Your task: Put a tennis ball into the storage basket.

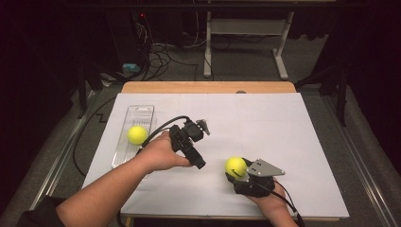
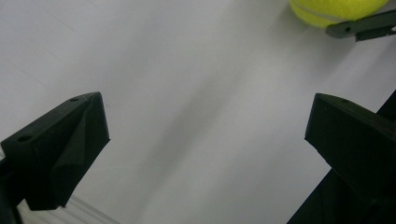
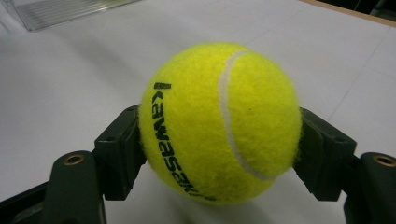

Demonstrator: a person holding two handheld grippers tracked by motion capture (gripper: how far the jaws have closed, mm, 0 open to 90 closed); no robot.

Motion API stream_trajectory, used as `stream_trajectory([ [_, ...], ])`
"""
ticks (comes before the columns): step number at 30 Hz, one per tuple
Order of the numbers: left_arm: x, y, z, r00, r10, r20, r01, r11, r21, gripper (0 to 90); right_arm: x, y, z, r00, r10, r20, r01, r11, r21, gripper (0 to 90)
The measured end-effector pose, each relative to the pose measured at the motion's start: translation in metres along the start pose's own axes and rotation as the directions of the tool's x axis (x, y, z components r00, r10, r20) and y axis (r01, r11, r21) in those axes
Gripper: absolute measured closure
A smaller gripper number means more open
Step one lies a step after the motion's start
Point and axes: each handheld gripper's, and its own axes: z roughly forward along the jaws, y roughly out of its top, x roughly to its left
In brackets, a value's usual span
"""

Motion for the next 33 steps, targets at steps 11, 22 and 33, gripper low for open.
stream_trajectory([
  [11,-0.018,0.02,0.003,0.9989,0.045,0.016,-0.045,0.999,-0.001,0.5,0.011,0.004,0.005,0.9994,-0.009,-0.034,0.009,1.0,-0.015,27.2],
  [22,-0.035,0.034,0.013,0.9959,0.071,0.055,-0.071,0.9974,0.004,0.5,0.02,0.008,0.009,0.9973,-0.023,-0.07,0.021,0.999,-0.026,27.2],
  [33,-0.043,0.044,0.029,0.9919,0.067,0.108,-0.07,0.9972,0.025,1.4,0.024,0.012,0.009,0.9955,-0.013,-0.094,0.008,0.999,-0.054,27.2],
])
